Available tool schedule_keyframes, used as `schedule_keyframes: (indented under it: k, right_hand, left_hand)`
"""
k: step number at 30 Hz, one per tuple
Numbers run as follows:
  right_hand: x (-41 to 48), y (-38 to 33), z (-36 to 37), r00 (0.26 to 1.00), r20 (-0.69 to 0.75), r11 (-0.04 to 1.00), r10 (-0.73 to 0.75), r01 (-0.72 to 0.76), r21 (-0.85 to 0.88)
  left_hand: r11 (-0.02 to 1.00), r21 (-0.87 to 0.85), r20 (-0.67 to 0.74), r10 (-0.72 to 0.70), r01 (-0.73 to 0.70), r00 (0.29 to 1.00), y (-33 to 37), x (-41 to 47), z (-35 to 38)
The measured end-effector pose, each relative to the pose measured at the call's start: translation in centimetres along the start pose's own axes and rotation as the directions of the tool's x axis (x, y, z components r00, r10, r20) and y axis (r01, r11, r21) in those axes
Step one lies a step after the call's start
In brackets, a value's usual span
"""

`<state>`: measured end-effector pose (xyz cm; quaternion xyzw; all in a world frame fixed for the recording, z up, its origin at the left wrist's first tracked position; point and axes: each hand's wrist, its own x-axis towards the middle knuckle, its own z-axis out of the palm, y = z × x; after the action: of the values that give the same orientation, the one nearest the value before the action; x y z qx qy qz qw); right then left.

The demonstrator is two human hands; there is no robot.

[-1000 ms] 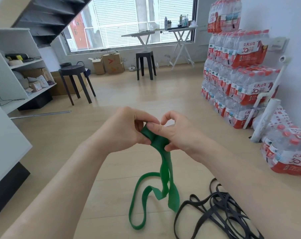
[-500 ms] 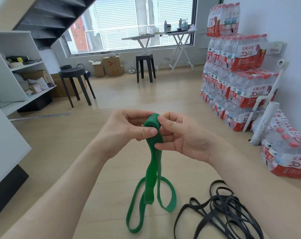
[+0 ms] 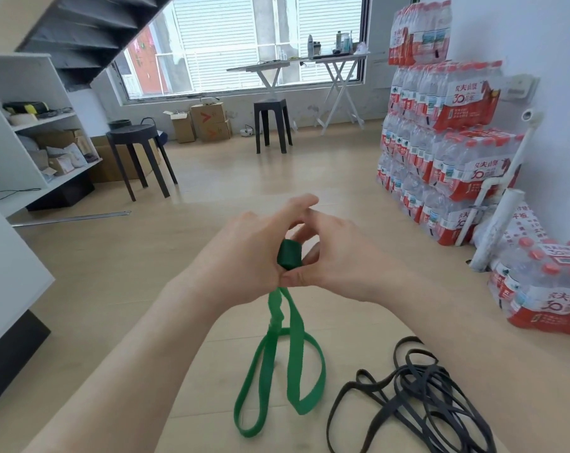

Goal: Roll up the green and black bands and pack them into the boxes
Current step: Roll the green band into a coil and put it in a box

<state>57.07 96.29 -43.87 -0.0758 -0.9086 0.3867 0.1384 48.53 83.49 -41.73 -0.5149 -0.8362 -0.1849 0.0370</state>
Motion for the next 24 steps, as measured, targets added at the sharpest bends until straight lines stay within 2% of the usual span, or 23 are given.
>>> schedule_keyframes:
  k: [3,6,8,10,14,19,22,23,24]
  right_hand:
    - [0.1,0.2,-0.5,0.999,-0.027,0.999,-0.042,0.042,0.002]
    - [0.1,0.7,-0.9,0.993,-0.106,0.995,-0.042,0.052,0.09]
    - [0.1,1.1,-1.0,0.989,-0.148,0.96,0.023,0.02,0.281]
    - [0.2,1.2,-1.1,0.981,-0.173,0.875,0.093,0.002,0.483]
    - [0.3,0.9,-1.0,0.977,-0.164,0.74,0.134,0.011,0.672]
    - [0.4,0.9,-1.2,0.984,-0.12,0.515,0.134,0.035,0.857]
    - [0.2,1.0,-0.6,0.985,-0.103,0.358,0.139,0.047,0.932]
    - [0.2,1.2,-0.3,0.984,-0.1,0.336,0.149,0.045,0.941]
    - [0.2,1.4,-0.1,0.982,-0.098,0.357,0.16,0.035,0.933]
  left_hand:
    - [0.98,-0.198,-0.023,-0.03,0.025,0.999,-0.5,0.1,0.1]
    - [0.892,-0.447,-0.058,-0.105,0.068,0.993,-0.7,0.0,0.1]
    - [0.775,-0.625,-0.085,-0.188,0.095,0.978,-0.8,0.1,0.1]
    - [0.684,-0.723,-0.109,-0.258,0.102,0.96,-1.2,0.2,0.2]
    - [0.659,-0.745,-0.12,-0.278,0.099,0.953,-1.3,0.7,0.5]
    - [0.613,-0.787,-0.091,-0.238,0.077,0.967,-1.0,0.6,0.7]
    - [0.637,-0.77,-0.154,-0.221,0.023,0.963,-0.6,0.3,0.5]
    - [0.663,-0.749,-0.179,-0.218,0.011,0.959,-0.4,0.3,0.4]
    - [0.693,-0.721,-0.204,-0.216,0.003,0.955,-0.3,0.2,0.4]
